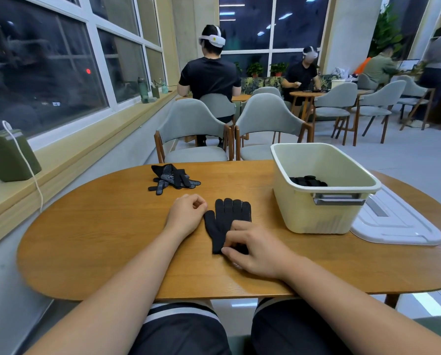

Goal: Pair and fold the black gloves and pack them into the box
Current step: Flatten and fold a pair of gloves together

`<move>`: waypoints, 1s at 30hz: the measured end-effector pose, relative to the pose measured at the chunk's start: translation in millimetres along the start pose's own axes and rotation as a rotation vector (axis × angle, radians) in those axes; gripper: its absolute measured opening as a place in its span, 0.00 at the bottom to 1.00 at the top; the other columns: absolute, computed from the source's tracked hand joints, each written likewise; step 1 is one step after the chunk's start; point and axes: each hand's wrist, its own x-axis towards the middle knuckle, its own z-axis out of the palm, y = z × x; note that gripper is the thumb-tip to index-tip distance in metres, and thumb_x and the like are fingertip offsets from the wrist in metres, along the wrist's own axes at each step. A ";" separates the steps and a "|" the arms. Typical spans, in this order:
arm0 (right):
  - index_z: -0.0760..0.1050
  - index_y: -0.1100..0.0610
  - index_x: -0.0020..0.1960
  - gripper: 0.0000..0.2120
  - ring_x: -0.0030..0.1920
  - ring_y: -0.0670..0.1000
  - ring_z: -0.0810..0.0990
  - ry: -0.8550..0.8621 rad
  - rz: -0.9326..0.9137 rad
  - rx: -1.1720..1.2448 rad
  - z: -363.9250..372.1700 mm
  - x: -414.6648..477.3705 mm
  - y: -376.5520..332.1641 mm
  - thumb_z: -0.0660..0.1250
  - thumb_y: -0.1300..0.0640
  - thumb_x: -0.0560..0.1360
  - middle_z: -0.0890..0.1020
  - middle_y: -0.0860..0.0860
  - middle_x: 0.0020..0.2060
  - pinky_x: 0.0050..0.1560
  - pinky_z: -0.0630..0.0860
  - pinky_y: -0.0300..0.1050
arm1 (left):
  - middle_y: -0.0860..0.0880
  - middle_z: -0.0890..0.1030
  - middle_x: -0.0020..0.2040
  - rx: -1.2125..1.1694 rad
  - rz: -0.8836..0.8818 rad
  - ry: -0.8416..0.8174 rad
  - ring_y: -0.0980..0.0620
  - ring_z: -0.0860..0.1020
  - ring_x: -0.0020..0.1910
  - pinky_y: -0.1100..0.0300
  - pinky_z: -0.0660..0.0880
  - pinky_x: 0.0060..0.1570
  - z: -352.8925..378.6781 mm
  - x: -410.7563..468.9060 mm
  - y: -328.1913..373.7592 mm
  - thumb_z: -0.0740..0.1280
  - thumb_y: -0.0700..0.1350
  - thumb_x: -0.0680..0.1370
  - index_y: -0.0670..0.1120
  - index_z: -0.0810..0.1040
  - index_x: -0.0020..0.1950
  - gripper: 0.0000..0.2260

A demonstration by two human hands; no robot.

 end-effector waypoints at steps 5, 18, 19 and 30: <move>0.81 0.49 0.47 0.11 0.43 0.44 0.74 -0.016 -0.018 0.046 1.2 -7.3 -6.3 0.68 0.44 0.84 0.74 0.42 0.44 0.43 0.74 0.45 | 0.59 0.80 0.52 -0.003 0.006 -0.040 0.52 0.78 0.58 0.46 0.79 0.58 1.7 6.0 -1.2 0.69 0.62 0.80 0.61 0.83 0.47 0.08; 0.82 0.47 0.49 0.11 0.45 0.44 0.76 0.000 0.001 0.034 2.1 -7.7 -6.2 0.69 0.42 0.83 0.75 0.42 0.45 0.45 0.76 0.49 | 0.57 0.83 0.51 -0.111 -0.063 -0.109 0.55 0.80 0.53 0.54 0.80 0.52 -1.2 15.9 11.0 0.76 0.49 0.77 0.53 0.88 0.42 0.04; 0.82 0.47 0.49 0.11 0.45 0.44 0.76 0.000 -0.001 0.032 1.9 -7.6 -6.4 0.69 0.42 0.83 0.75 0.42 0.45 0.45 0.76 0.49 | 0.57 0.83 0.51 -0.117 -0.066 -0.110 0.54 0.80 0.54 0.54 0.79 0.52 -0.6 16.7 10.2 0.76 0.50 0.77 0.54 0.87 0.43 0.03; 0.82 0.48 0.49 0.11 0.44 0.44 0.75 0.013 -0.004 0.038 1.4 -7.2 -7.5 0.69 0.42 0.83 0.75 0.42 0.44 0.43 0.75 0.48 | 0.56 0.81 0.59 -0.198 -0.069 -0.120 0.48 0.76 0.66 0.42 0.75 0.67 4.3 25.7 7.8 0.79 0.55 0.75 0.57 0.86 0.44 0.05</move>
